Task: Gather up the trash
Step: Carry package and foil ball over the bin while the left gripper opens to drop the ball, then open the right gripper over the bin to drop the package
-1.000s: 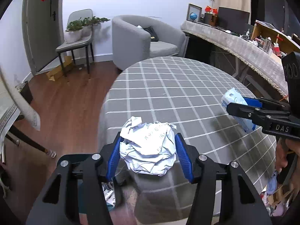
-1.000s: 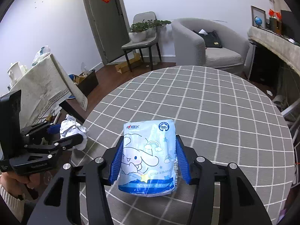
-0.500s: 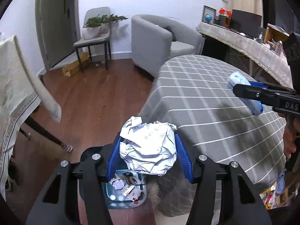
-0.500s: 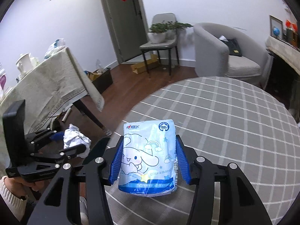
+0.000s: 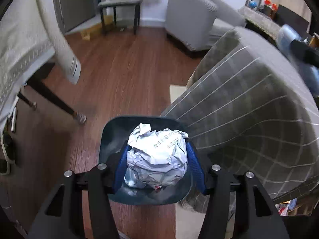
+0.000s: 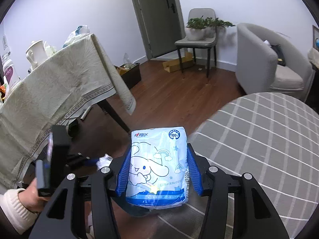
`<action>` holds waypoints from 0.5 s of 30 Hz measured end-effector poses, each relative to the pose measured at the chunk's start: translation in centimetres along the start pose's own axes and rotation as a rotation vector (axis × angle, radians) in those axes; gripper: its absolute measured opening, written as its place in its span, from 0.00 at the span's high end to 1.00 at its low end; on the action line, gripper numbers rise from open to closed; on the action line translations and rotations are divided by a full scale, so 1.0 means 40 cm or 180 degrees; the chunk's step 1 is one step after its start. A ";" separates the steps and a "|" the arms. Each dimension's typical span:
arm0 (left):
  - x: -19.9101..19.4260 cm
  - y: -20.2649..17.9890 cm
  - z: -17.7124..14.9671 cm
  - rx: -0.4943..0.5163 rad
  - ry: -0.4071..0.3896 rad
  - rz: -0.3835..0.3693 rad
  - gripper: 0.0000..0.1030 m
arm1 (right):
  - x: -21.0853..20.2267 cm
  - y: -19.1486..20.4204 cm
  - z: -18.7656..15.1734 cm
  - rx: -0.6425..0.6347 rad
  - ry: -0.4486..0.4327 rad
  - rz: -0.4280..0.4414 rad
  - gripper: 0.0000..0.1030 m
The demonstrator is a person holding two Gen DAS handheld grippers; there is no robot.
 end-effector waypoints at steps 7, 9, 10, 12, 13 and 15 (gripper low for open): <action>0.023 0.079 -0.030 -0.0082 0.0236 -0.0016 0.31 | 0.081 0.076 0.006 -0.0107 0.0134 0.0122 0.49; 0.010 0.099 -0.030 -0.0107 0.0201 -0.0009 0.29 | 0.111 0.098 0.000 -0.0131 0.0204 0.0134 0.49; 0.000 0.111 -0.027 -0.0116 0.0162 0.0012 0.29 | 0.124 0.108 -0.003 -0.0140 0.0229 0.0139 0.49; -0.023 0.119 -0.035 -0.0122 0.0080 0.0052 0.28 | 0.141 0.128 -0.008 -0.0158 0.0263 0.0151 0.49; -0.037 0.128 -0.031 -0.0124 0.0023 0.0060 0.28 | 0.151 0.138 -0.010 -0.0173 0.0280 0.0162 0.49; -0.062 0.138 -0.023 -0.0134 -0.0081 0.0072 0.28 | 0.166 0.157 -0.016 -0.0203 0.0315 0.0174 0.49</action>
Point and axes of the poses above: each gripper's, at about its wrist camera, not at the fingertips, and x roughly the way its jaws point, y to its left, z to its top, the point moved 8 cm from there along x, roughly the way its jaws point, and after that the axes turned 2 degrees about -y, right-handed, at the moved point
